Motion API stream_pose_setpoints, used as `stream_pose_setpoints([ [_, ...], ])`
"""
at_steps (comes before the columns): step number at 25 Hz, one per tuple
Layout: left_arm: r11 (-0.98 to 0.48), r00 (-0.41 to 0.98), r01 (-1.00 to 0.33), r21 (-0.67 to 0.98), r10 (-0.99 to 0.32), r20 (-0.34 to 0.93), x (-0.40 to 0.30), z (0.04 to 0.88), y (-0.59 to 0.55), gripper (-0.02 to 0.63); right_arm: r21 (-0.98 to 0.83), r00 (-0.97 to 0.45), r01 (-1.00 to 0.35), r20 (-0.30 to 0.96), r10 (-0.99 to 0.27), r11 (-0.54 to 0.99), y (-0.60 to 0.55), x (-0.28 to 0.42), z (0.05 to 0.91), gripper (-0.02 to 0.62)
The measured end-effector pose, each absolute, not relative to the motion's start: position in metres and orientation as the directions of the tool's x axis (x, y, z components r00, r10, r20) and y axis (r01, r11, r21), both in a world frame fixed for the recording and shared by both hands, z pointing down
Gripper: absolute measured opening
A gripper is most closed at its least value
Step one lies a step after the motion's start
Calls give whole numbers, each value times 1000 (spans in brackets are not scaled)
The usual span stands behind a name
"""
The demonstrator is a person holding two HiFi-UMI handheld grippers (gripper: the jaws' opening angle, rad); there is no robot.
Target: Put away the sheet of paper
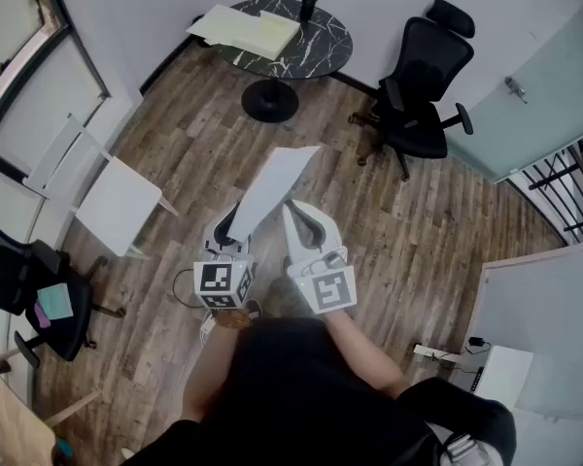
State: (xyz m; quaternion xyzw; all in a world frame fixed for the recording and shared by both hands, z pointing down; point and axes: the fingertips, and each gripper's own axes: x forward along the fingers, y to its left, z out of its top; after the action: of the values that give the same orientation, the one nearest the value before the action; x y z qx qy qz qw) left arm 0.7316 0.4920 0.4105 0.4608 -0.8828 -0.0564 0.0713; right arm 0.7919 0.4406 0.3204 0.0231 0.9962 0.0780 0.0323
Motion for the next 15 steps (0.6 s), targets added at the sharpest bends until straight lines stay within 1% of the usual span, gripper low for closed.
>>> stream_pose_setpoints([
  [4, 588, -582, -792, 162, -808, 91, 720, 413, 473, 11, 118, -997, 36, -62, 44, 992, 416, 779, 324, -3],
  [15, 599, -581, -785, 157, -801, 146, 680, 419, 377, 11, 47, -993, 113, -16, 114, 992, 321, 722, 341, -2],
])
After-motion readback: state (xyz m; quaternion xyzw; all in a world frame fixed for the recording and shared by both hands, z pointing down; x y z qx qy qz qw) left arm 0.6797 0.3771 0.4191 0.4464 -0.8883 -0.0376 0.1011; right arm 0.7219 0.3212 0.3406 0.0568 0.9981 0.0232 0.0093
